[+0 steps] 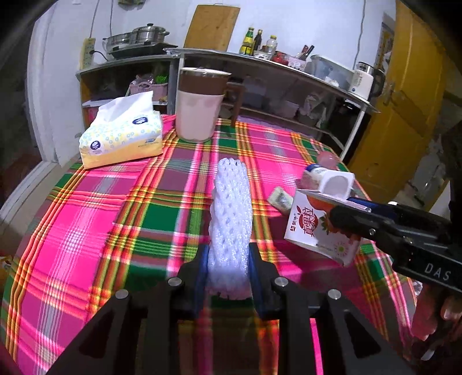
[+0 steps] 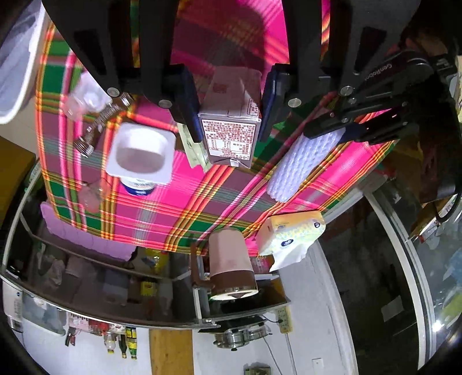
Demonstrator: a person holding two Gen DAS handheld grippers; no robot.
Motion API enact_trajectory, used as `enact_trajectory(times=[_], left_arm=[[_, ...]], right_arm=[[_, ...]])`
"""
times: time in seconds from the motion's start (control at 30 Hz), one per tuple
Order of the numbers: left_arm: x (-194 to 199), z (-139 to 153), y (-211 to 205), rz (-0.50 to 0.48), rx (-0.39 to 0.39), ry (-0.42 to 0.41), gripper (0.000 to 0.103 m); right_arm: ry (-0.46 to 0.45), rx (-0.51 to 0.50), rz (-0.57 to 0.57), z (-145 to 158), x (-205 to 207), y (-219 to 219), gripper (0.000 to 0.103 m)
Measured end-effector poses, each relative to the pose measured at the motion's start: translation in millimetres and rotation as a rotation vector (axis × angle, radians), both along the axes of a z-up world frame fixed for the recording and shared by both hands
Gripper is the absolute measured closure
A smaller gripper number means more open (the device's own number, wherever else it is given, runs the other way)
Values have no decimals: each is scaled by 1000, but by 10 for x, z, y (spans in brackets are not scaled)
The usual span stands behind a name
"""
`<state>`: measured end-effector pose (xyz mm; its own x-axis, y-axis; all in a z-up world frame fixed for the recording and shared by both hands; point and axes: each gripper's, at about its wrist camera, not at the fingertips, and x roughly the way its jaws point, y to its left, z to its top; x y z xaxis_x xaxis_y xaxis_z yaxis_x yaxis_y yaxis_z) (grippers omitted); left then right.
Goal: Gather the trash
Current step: 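Carry both items over the white bin and open both tools to drop them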
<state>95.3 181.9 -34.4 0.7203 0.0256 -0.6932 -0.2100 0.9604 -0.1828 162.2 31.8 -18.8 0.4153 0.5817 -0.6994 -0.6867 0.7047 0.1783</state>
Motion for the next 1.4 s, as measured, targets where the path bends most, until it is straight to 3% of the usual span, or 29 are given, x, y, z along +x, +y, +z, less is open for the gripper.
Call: enact_trajectory(times=[0.73, 1.4], left_arm=[[-177, 405, -966, -174, -9, -64, 76], [397, 524, -2216, -439, 5, -88, 76]], right_arm=[[-72, 78, -181, 388, -501, -1159, 64], [-94, 112, -489, 424, -387, -2573, 64]])
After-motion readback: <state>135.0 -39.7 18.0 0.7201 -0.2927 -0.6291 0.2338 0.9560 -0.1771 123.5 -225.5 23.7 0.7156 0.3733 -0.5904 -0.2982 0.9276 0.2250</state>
